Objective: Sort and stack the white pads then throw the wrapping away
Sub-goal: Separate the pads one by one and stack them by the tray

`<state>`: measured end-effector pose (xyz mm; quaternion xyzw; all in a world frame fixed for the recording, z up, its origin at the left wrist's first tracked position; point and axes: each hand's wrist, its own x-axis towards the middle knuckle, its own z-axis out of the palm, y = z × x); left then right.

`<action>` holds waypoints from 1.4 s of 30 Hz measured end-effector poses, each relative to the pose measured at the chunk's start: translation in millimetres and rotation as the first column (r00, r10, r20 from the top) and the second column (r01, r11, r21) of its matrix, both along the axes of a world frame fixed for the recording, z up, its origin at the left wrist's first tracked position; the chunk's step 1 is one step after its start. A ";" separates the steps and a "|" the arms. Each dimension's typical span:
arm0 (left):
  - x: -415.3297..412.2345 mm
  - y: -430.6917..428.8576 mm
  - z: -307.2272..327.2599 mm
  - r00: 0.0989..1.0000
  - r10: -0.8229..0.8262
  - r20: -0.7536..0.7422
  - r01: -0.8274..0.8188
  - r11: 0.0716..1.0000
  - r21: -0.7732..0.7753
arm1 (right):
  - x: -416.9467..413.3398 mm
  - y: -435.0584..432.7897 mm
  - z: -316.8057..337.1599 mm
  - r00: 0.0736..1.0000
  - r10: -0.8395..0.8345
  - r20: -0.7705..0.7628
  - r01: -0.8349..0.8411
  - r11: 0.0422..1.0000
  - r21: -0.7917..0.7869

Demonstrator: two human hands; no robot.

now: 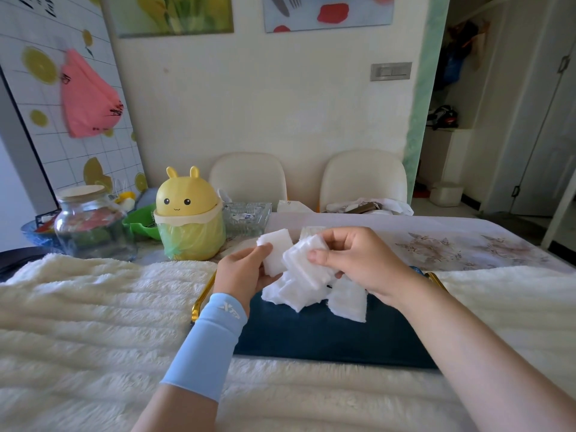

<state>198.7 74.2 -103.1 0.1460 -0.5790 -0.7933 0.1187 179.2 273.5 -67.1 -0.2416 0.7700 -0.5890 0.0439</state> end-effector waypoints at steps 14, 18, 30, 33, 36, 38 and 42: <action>14.6 29.8 8.2 0.945 -0.323 -0.058 0.326 0.943 0.069 | -2.2 -2.7 -0.2 0.957 -0.275 0.089 0.280 0.959 -0.044; 15.5 30.0 10.3 0.936 -0.344 -0.070 0.349 0.934 0.076 | -2.4 -3.9 -1.0 0.948 -0.316 0.032 0.316 0.949 0.004; 13.1 31.2 5.5 0.975 -0.224 0.001 0.222 0.967 0.127 | -5.7 3.6 -1.7 0.840 -0.494 -0.224 0.511 0.859 0.021; 12.8 31.1 4.9 0.974 -0.225 0.012 0.222 0.969 0.104 | -5.9 8.5 8.1 0.907 -0.406 -0.109 0.401 0.914 -0.063; 14.4 32.9 5.8 0.959 -0.283 -0.010 0.282 0.955 0.093 | -3.9 2.8 6.5 0.944 -0.330 -0.030 0.330 0.944 0.002; 15.2 34.2 5.7 0.942 -0.332 -0.035 0.334 0.939 0.081 | -4.0 -0.9 0.7 0.935 -0.349 -0.057 0.352 0.934 0.057; 14.4 35.3 7.0 0.929 -0.367 -0.052 0.370 0.927 0.065 | -8.3 1.8 -1.7 0.925 -0.362 -0.120 0.376 0.917 0.135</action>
